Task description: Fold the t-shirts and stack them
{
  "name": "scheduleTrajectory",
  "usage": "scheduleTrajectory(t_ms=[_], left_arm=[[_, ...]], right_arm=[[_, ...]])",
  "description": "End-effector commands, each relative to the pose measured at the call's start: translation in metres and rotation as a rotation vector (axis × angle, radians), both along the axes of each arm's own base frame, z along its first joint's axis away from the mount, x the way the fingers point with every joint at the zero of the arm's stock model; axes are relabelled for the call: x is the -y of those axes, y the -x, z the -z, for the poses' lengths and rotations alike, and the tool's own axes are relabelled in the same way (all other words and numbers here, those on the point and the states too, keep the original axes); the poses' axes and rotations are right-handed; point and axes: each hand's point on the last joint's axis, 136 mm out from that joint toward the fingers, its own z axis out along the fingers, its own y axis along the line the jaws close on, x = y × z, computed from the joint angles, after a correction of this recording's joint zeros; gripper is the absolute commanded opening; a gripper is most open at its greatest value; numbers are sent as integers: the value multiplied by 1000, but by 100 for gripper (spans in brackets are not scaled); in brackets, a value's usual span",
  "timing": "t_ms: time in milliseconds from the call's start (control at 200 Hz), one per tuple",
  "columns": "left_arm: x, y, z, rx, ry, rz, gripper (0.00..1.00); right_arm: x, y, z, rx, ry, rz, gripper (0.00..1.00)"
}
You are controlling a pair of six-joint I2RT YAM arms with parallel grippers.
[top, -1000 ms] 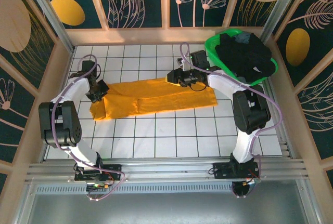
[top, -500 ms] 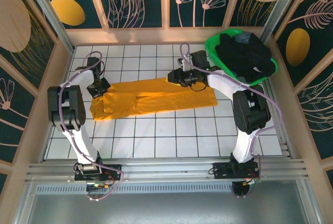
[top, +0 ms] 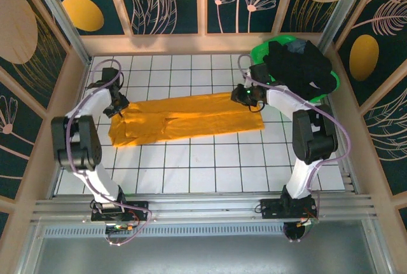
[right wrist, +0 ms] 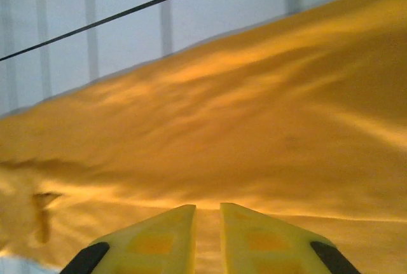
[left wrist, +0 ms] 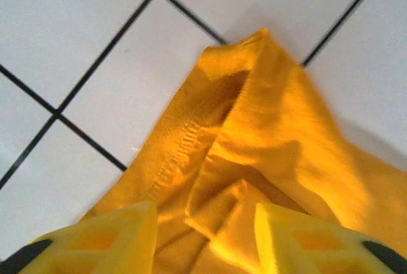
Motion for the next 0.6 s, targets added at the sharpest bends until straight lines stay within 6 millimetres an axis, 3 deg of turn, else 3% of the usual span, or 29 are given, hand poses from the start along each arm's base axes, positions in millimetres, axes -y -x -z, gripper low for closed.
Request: scheduleTrajectory(t_ms=[0,70,155,375,495,596], left_arm=[[42,3,-2,81,198,-45,37],[70,6,11,72,300,-43,32],[91,5,25,55,375,-48,27],[106,-5,72,-31,450,-62,17],[104,-25,86,-45,425,-62,16],[105,-62,91,-34,415,-48,15]], right_arm=[[44,-9,14,-27,192,106,13],[51,-18,23,-32,244,114,12],[56,-30,39,-56,301,121,10],[67,-49,79,-137,432,115,11],[72,-36,96,-215,454,121,12],[80,-4,106,-300,494,139,12]])
